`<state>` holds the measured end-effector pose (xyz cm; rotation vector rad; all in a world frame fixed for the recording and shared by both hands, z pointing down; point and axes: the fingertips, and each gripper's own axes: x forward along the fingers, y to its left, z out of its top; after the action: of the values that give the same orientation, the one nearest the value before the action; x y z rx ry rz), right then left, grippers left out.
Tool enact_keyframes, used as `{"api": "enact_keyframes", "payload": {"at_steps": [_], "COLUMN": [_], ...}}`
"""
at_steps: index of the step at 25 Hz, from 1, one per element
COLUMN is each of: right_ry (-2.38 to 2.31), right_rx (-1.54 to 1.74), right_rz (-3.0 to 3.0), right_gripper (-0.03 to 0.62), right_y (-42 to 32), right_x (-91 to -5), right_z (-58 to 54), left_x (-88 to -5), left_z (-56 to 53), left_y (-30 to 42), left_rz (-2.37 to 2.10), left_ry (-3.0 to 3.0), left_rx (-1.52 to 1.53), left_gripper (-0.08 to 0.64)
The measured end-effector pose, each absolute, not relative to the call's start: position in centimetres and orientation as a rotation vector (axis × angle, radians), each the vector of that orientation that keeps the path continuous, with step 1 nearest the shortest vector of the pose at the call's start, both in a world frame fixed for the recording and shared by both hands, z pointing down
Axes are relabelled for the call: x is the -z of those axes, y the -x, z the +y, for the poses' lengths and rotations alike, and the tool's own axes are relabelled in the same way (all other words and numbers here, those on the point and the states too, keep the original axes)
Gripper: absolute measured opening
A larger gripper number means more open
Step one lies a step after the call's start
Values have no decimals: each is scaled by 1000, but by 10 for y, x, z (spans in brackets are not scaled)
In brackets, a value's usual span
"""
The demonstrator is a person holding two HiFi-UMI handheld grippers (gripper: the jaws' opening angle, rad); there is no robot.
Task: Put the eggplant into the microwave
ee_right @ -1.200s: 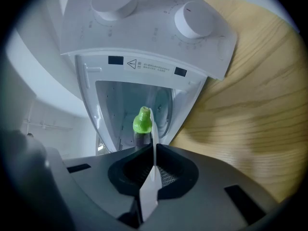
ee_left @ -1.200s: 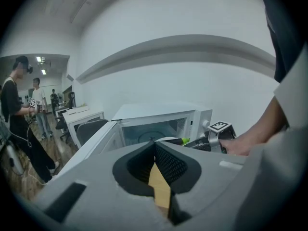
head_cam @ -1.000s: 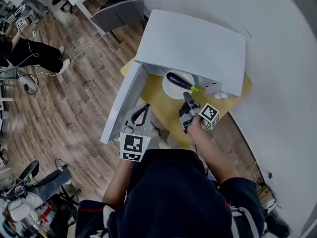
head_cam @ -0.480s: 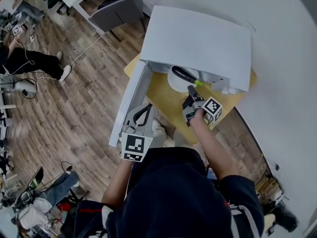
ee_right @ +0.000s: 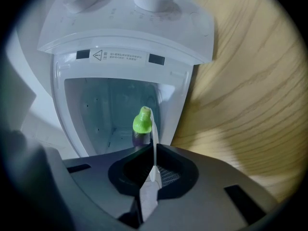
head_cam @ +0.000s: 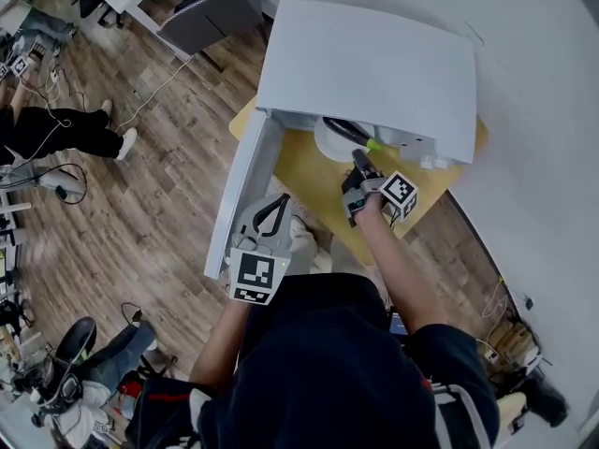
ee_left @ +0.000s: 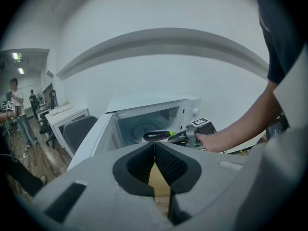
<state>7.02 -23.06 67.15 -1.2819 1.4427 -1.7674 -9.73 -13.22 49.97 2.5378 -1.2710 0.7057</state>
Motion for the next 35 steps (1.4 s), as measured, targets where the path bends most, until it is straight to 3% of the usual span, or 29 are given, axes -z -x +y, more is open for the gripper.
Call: {"api": "enact_keyframes", "payload": {"at_steps": [28, 32, 35], "right_ry": [1321, 1291, 1292], "right_rx": [1763, 1765, 1769], "right_rz": [1437, 1469, 1482], "right_gripper": [26, 107, 128], "right_y": [-67, -63, -60], "right_x": [-679, -677, -677], "right_z": [-265, -265, -265], "left_x": [-506, -507, -507], "left_z": [-132, -130, -130], "left_y": [87, 87, 86], "left_rz": [-1285, -1289, -1288], "left_ry": [-2511, -2504, -2504], "left_rx": [-726, -724, -725], "left_gripper": [17, 17, 17]}}
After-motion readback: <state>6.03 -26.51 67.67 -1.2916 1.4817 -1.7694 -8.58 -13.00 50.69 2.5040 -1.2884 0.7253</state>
